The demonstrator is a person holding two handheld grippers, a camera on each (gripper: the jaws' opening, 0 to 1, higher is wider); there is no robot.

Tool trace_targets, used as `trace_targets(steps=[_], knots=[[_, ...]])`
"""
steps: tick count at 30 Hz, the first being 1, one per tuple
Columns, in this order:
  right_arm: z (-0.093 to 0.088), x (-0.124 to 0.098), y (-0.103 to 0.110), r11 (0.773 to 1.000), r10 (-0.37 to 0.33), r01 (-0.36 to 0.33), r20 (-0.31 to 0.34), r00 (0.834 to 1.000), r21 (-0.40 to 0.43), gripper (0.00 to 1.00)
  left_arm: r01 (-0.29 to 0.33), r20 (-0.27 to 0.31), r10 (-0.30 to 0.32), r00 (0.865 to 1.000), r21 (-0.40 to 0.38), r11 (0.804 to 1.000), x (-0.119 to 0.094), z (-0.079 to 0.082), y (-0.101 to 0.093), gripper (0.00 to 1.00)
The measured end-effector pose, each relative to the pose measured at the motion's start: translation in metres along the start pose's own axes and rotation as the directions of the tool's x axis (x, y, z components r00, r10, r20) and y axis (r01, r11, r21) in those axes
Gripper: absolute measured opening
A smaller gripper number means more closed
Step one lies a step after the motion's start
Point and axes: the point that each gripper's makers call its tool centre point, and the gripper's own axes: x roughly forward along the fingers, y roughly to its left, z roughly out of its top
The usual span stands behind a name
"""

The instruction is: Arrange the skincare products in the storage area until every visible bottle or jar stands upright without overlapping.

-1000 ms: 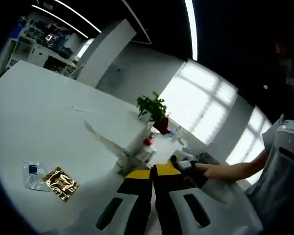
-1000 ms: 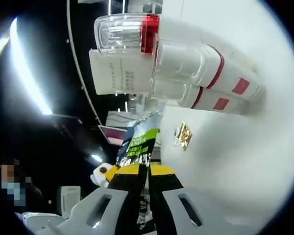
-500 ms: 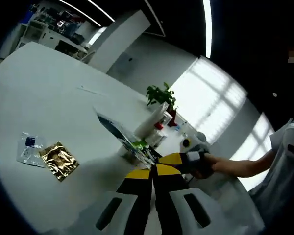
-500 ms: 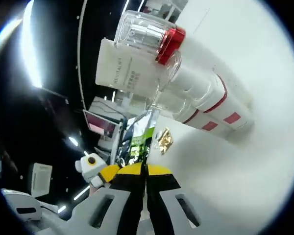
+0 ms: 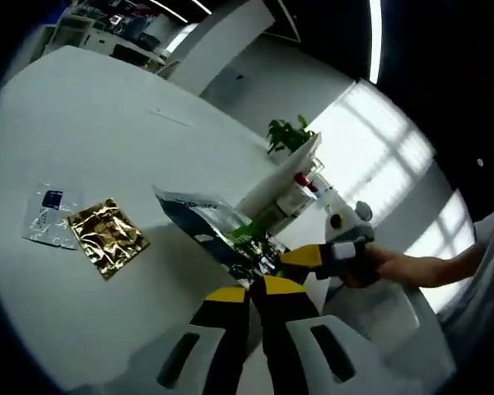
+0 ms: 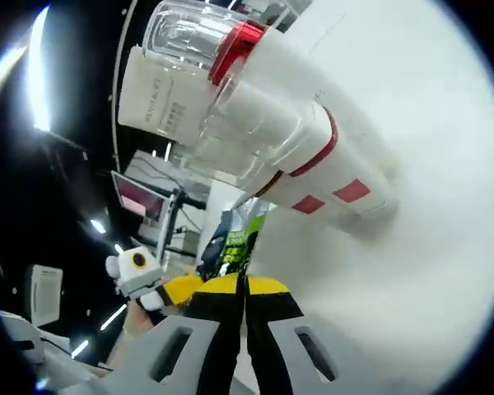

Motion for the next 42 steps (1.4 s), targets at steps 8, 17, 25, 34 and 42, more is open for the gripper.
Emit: trace_targets(steps=[8,17,25,34,42], knots=[[-0.001,0.002,-0.014,0.999,-0.037,0.037,-0.006,0.999,0.029,0.01,-0.024,-0.031,0.024,0.999,0.014,1.0,0.008,-0.006,0.012,0.03],[0.0,0.007,-0.022,0.997,-0.058,0.058,-0.01,0.998,0.045,0.01,-0.069,-0.091,0.079,0.993,0.103,0.992,0.012,-0.028,0.013,0.12],[0.0,0.013,-0.025,0.997,-0.067,0.067,-0.01,0.998,0.036,0.01,-0.105,-0.088,0.121,0.989,0.168,0.98,0.006,-0.024,0.028,0.24],[-0.001,0.013,-0.033,0.995,-0.088,0.089,-0.012,0.996,0.034,0.01,-0.15,-0.013,0.164,0.986,0.331,0.931,0.008,-0.002,0.029,0.39],[0.0,0.013,-0.037,0.994,-0.101,0.101,0.0,0.995,0.047,0.01,-0.104,-0.042,0.145,0.989,0.507,0.856,0.027,0.014,0.022,0.46]])
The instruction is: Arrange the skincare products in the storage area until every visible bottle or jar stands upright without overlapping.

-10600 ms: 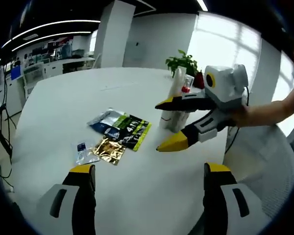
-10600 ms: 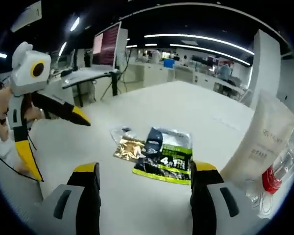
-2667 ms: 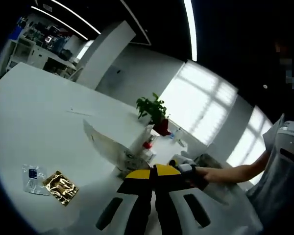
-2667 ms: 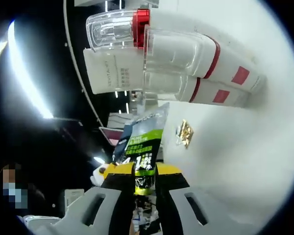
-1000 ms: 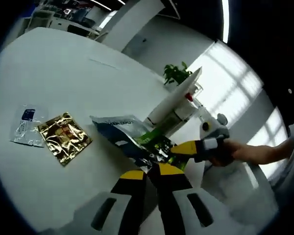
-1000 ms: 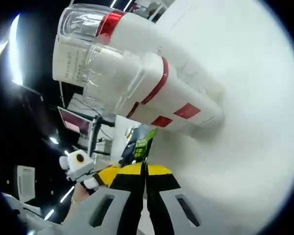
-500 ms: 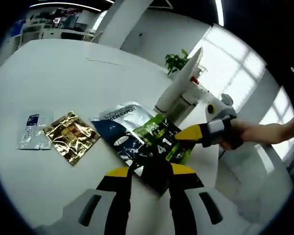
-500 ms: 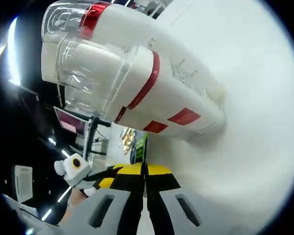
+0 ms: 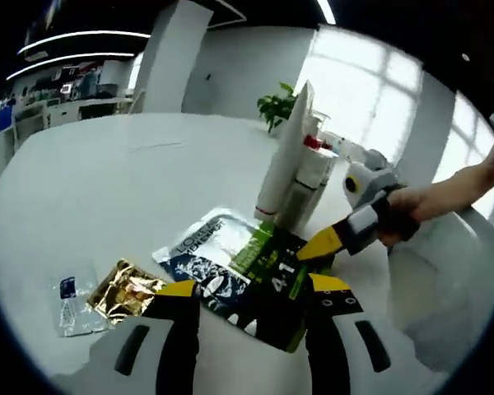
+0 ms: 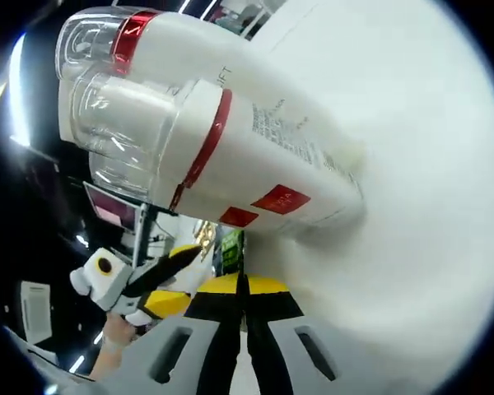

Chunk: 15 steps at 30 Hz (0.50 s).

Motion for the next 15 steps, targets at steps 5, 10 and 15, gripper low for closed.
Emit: trace_targets(steps=[5,10,15], knots=[[0.001,0.001,-0.001,1.0,-0.002,0.002,0.002,1.0,-0.001,0.01,0.04,-0.07,-0.026,0.997,0.205,0.978,0.019,0.004,-0.01,0.56],[0.003,0.001,-0.001,1.0,-0.001,0.001,0.005,1.0,-0.001,0.01,0.098,-0.159,-0.048,0.986,0.322,0.942,0.029,-0.002,-0.007,0.58],[0.003,0.001,-0.002,1.0,-0.001,0.001,0.001,1.0,-0.001,0.01,0.128,-0.192,-0.07,0.979,0.309,0.942,0.036,-0.006,-0.004,0.59]])
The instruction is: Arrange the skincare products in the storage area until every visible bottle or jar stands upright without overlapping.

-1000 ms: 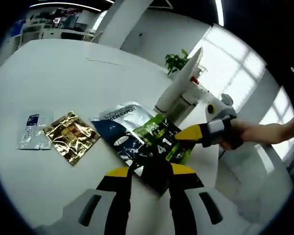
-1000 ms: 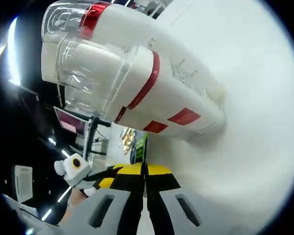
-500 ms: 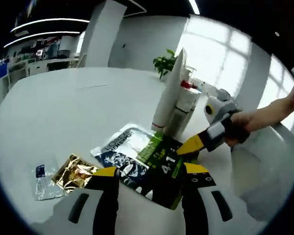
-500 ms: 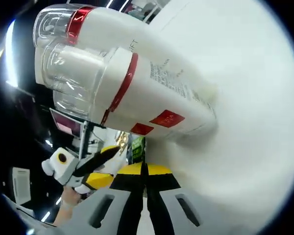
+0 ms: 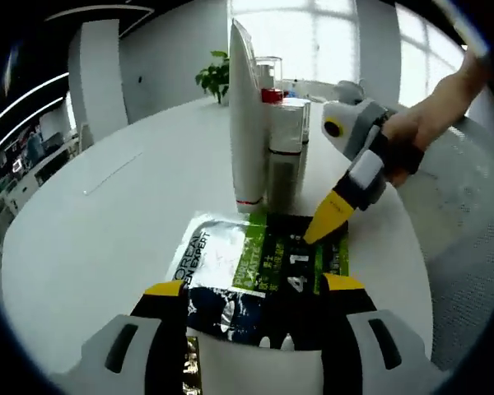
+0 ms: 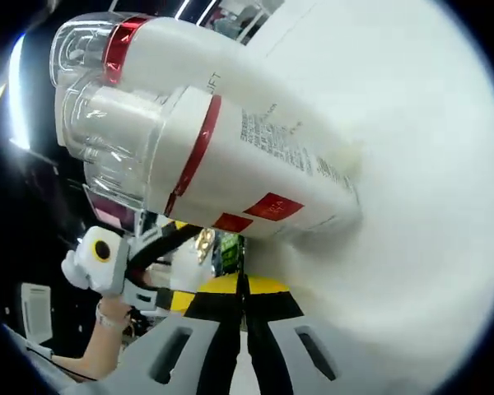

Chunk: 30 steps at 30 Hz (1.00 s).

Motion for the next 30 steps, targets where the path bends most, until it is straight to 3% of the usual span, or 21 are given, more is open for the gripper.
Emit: trace_targets(steps=[3,15,25,30], knots=[[-0.001,0.0,-0.002,1.0,-0.006,0.006,-0.011,1.0,-0.005,0.01,0.034,-0.026,-0.034,0.999,-0.003,0.999,0.001,-0.003,-0.008,0.57],[-0.006,0.001,-0.006,0.999,-0.033,0.032,-0.027,0.999,-0.021,0.02,0.04,-0.052,-0.038,0.998,0.037,0.999,0.005,-0.007,-0.004,0.58],[0.003,-0.008,-0.008,0.994,-0.061,0.06,-0.01,0.998,-0.096,0.11,0.037,-0.054,-0.034,0.998,0.042,0.998,0.006,-0.008,-0.003,0.58],[0.009,-0.018,-0.01,0.989,-0.078,0.077,-0.005,0.997,-0.129,0.11,0.036,-0.054,-0.034,0.998,0.045,0.998,0.007,-0.009,-0.002,0.58]])
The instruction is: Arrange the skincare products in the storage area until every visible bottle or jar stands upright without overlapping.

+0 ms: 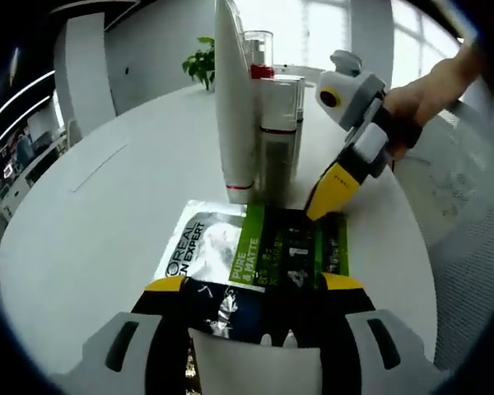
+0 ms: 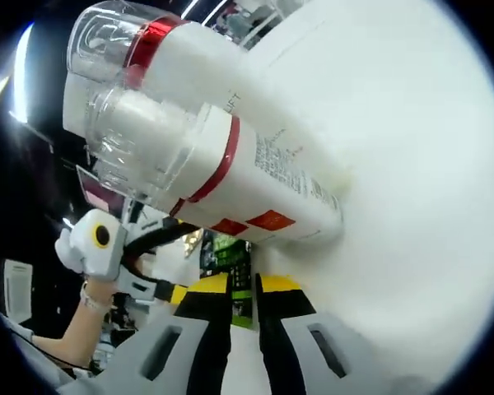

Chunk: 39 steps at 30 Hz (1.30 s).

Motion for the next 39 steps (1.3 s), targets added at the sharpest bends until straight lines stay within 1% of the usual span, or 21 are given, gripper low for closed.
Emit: trace_targets(steps=[3,5,9,10,12,13,14,15,16,18,20,21,22,25,26,27,28,30,32,33,39], knots=[[0.001,-0.006,-0.001,0.995,-0.022,0.021,-0.011,1.0,-0.097,0.1,-0.001,0.001,0.001,1.0,0.002,1.0,0.0,0.0,0.0,0.59],[-0.001,-0.009,0.007,0.987,-0.008,0.004,-0.024,1.0,-0.161,0.08,0.0,0.001,0.0,1.0,0.005,1.0,0.0,0.0,0.0,0.59],[-0.005,-0.008,0.018,0.947,-0.012,-0.002,-0.039,0.999,-0.32,0.08,0.002,0.001,-0.002,1.0,0.003,1.0,0.0,0.001,-0.001,0.59],[-0.006,-0.007,0.023,0.932,0.0,-0.016,-0.045,0.999,-0.362,0.08,0.002,0.001,-0.002,1.0,0.003,1.0,0.0,0.001,-0.002,0.59],[-0.008,-0.004,0.023,0.891,-0.03,-0.001,-0.061,0.998,-0.454,0.09,0.002,0.0,-0.002,1.0,0.004,1.0,0.0,0.001,-0.002,0.59],[-0.009,-0.001,0.024,0.847,-0.046,0.001,-0.072,0.996,-0.532,0.1,0.002,0.0,-0.002,1.0,0.004,1.0,0.0,0.001,-0.002,0.59],[-0.008,0.0,0.019,0.812,-0.068,0.009,-0.08,0.994,-0.583,0.1,0.003,0.0,-0.003,1.0,0.004,1.0,0.0,0.001,-0.002,0.59],[-0.005,0.002,0.016,0.758,-0.1,0.029,-0.072,0.992,-0.652,0.12,0.003,0.001,-0.003,1.0,0.005,1.0,0.0,0.001,-0.002,0.59],[-0.006,0.002,0.016,0.724,-0.111,0.03,-0.074,0.991,-0.69,0.13,0.003,0.001,-0.003,1.0,0.005,1.0,0.0,0.001,-0.002,0.59],[-0.008,0.005,0.014,0.678,-0.128,0.026,-0.083,0.988,-0.735,0.12,0.003,0.001,-0.003,1.0,0.007,1.0,0.0,0.002,-0.004,0.59],[-0.011,0.007,0.013,0.666,-0.136,0.022,-0.092,0.986,-0.745,0.12,0.003,0.001,-0.003,1.0,0.008,1.0,0.0,0.002,-0.004,0.6],[-0.012,0.008,0.012,0.655,-0.14,0.021,-0.094,0.986,-0.756,0.12,0.003,0.002,-0.003,1.0,0.009,1.0,0.0,0.002,-0.004,0.6],[-0.014,0.01,0.011,0.633,-0.151,0.021,-0.097,0.984,-0.774,0.12,0.004,0.002,-0.004,1.0,0.008,1.0,0.0,0.002,-0.003,0.6],[-0.017,0.012,0.01,0.587,-0.162,0.01,-0.105,0.981,-0.81,0.12,0.004,0.004,-0.004,1.0,0.006,1.0,0.0,0.002,-0.003,0.6],[-0.018,0.012,0.009,0.559,-0.179,0.011,-0.108,0.978,-0.829,0.11,0.005,0.005,-0.005,1.0,0.006,1.0,0.0,0.001,-0.002,0.6],[-0.018,0.012,0.009,0.545,-0.181,0.014,-0.101,0.978,-0.838,0.1,0.005,0.007,-0.006,1.0,0.007,1.0,0.0,0.002,-0.002,0.6],[-0.019,0.013,0.008,0.536,-0.182,0.014,-0.1,0.978,-0.844,0.1,0.006,0.008,-0.006,1.0,0.006,1.0,0.0,0.002,-0.003,0.61],[-0.019,0.015,0.009,0.54,-0.17,0.018,-0.088,0.981,-0.842,0.1,0.005,0.008,-0.005,1.0,0.004,1.0,0.0,0.002,-0.001,0.61],[-0.018,0.016,0.01,0.52,-0.164,0.015,-0.082,0.983,-0.854,0.1,0.005,0.01,-0.006,1.0,0.005,1.0,0.0,0.002,-0.002,0.61],[-0.018,0.016,0.01,0.518,-0.163,0.018,-0.077,0.984,-0.855,0.1,0.005,0.011,-0.005,1.0,0.005,1.0,0.0,0.003,-0.003,0.61],[-0.014,0.017,0.009,0.524,-0.162,0.027,-0.068,0.985,-0.851,0.11,0.004,0.016,-0.004,1.0,0.002,1.0,0.0,0.004,-0.001,0.61]])
